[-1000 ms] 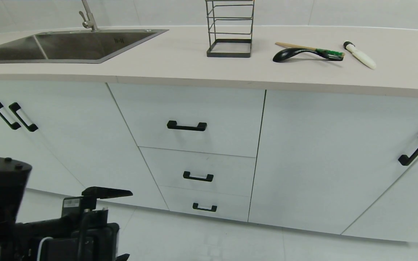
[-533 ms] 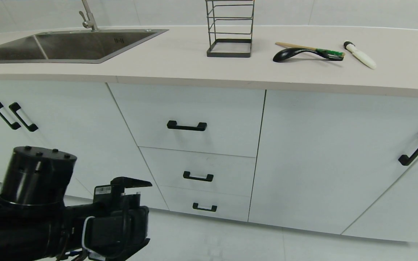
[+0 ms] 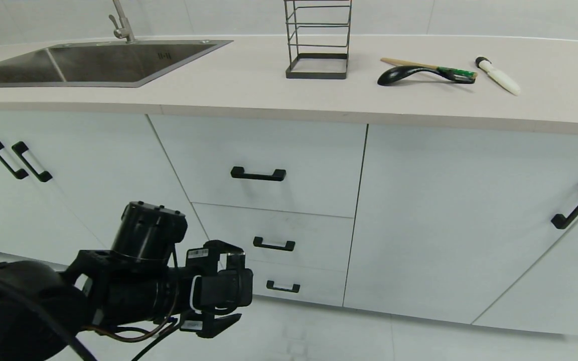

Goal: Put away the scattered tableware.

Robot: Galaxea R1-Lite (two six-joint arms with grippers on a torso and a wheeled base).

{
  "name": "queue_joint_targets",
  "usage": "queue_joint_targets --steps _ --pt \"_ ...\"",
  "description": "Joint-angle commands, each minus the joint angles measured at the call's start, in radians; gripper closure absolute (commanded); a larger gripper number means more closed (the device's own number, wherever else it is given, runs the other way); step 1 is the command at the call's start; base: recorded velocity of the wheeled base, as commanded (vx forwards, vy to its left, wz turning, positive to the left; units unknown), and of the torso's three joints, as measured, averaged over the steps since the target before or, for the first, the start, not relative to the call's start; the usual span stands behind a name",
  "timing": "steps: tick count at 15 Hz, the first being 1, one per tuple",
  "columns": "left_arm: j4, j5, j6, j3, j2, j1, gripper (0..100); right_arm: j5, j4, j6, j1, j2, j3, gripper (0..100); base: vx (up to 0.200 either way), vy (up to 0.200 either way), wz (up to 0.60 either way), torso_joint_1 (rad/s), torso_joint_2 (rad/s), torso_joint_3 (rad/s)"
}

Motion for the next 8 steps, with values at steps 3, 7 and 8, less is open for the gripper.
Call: queue_joint_targets --steps 3,7,8 --pt "-0.062 0.002 -0.021 -0.008 0.160 0.000 0 -0.001 0.000 0.000 0.000 0.001 0.000 100 0.000 0.000 0.00 0.000 0.00 0.000" --pt "-0.140 0.005 -0.043 -0.055 0.276 0.000 0 0.001 0.000 0.000 0.000 0.001 0.000 100 0.000 0.000 0.00 0.000 0.00 0.000" --pt "-0.154 0.007 -0.050 -0.083 0.309 0.000 0 0.001 0.000 0.000 0.000 0.001 0.000 100 0.000 0.000 0.00 0.000 0.00 0.000"
